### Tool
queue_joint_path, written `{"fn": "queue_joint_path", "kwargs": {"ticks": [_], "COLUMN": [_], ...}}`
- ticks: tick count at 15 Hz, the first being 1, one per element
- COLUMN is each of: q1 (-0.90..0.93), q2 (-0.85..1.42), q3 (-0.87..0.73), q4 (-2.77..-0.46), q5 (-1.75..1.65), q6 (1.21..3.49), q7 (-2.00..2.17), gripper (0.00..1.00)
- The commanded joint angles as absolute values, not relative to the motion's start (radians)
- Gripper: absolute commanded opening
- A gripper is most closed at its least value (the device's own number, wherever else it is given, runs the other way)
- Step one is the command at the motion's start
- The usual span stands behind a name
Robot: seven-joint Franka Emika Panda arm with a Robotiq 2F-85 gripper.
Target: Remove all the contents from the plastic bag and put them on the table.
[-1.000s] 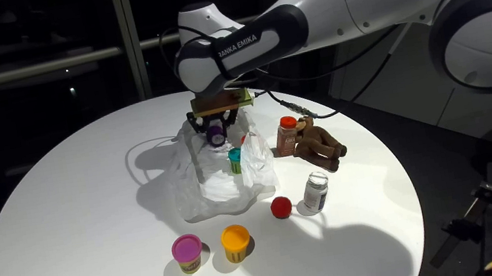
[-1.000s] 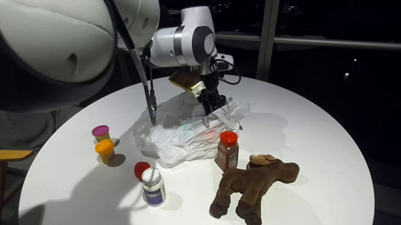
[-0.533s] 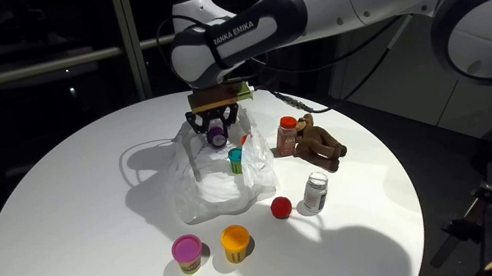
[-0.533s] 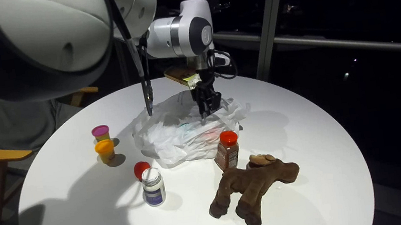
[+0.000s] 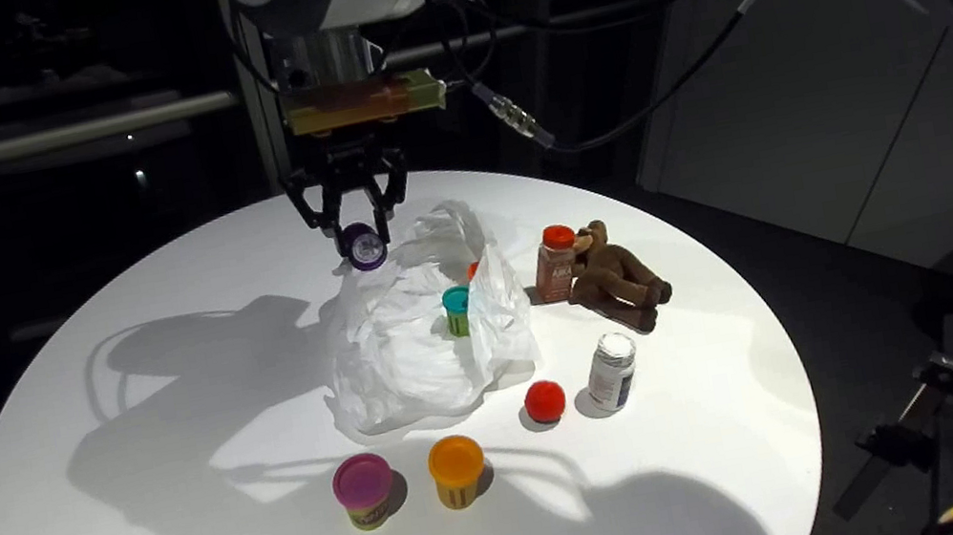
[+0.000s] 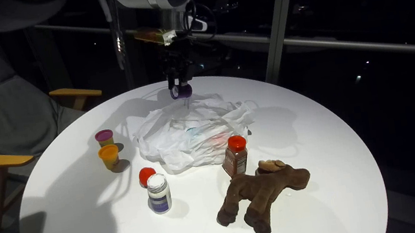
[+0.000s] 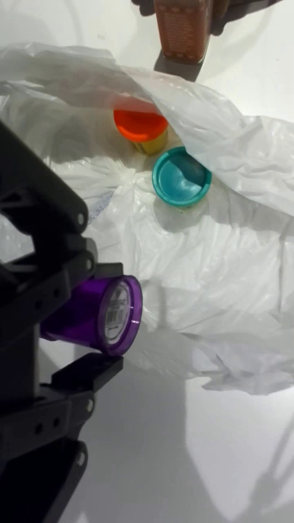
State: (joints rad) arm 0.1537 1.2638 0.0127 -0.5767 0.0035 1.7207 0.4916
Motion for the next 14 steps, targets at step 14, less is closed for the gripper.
{"fn": "queue_joint_path", "kwargs": {"ticks": [14], "q1": [0.178], "q2": [0.851], "q3": [-0.074], "q4": [-1.245], "q5": [-0.004], "q6": [1.729], "q7": [0.756], "gripper": [0.25]}}
